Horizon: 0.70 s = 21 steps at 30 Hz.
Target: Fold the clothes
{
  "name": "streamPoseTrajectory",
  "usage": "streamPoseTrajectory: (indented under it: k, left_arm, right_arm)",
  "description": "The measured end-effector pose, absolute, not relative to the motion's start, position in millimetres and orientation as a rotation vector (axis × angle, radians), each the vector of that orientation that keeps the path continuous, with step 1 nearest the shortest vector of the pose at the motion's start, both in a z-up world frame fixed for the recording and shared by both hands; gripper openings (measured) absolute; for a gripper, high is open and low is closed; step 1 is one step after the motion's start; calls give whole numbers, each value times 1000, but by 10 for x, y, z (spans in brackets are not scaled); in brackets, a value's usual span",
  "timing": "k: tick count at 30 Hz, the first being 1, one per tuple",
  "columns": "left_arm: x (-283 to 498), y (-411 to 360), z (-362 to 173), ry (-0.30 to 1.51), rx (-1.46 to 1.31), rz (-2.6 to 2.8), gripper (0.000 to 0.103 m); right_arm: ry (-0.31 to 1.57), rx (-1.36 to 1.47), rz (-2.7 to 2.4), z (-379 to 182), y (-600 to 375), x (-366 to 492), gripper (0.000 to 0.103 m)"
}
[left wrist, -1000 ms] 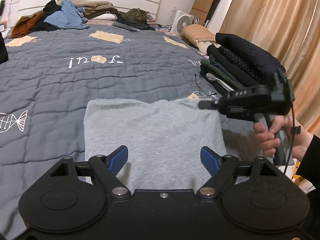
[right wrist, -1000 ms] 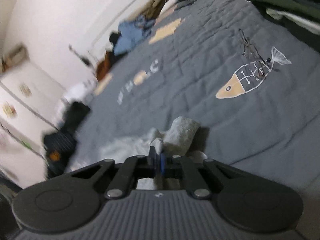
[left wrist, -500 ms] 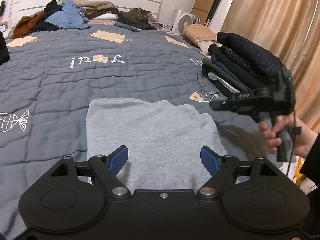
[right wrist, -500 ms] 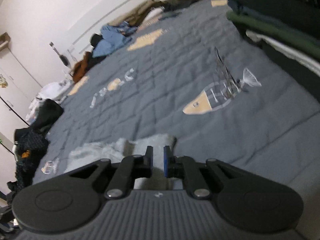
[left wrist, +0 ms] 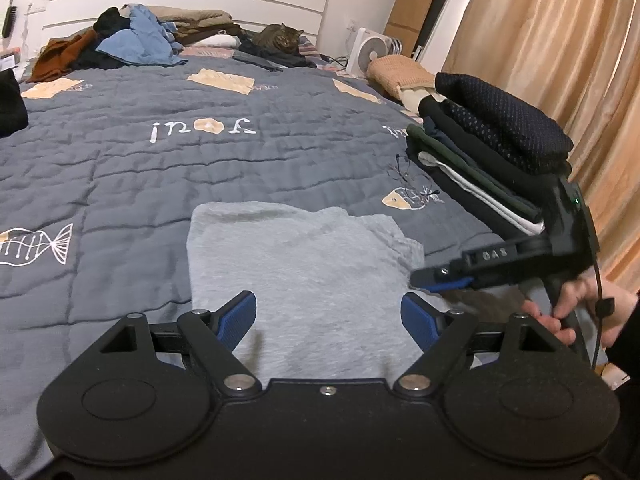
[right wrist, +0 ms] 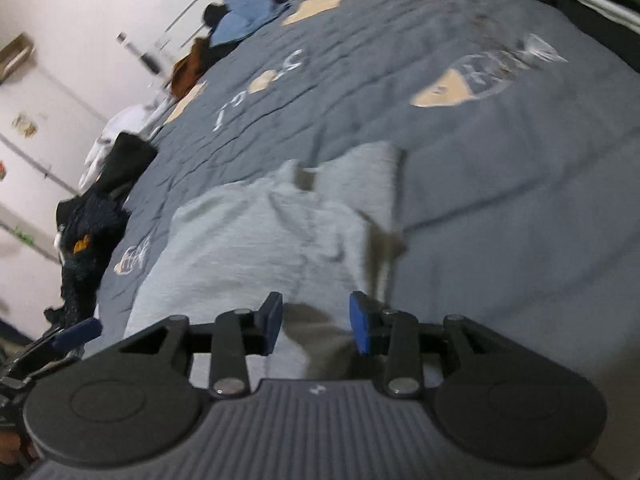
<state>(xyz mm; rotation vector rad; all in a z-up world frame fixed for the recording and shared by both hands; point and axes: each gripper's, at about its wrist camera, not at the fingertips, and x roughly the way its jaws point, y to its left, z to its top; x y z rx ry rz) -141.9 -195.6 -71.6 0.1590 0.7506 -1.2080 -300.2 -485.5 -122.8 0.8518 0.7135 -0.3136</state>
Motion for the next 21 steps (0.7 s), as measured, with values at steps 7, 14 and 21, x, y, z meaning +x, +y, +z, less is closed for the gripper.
streamPoseTrajectory:
  k: [7, 14, 21]
  left_arm:
    - [-1439, -1879, -643, 739, 145, -1208, 79]
    - [-1495, -1795, -597, 724, 145, -1203, 80]
    - [-1568, -1686, -518, 705, 136, -1195, 81]
  right_arm:
    - [599, 899, -370, -1030, -4744, -3330, 37]
    - [535, 927, -209, -933, -4353, -3308, 42]
    - [645, 945, -251, -1236, -4227, -3338, 41]
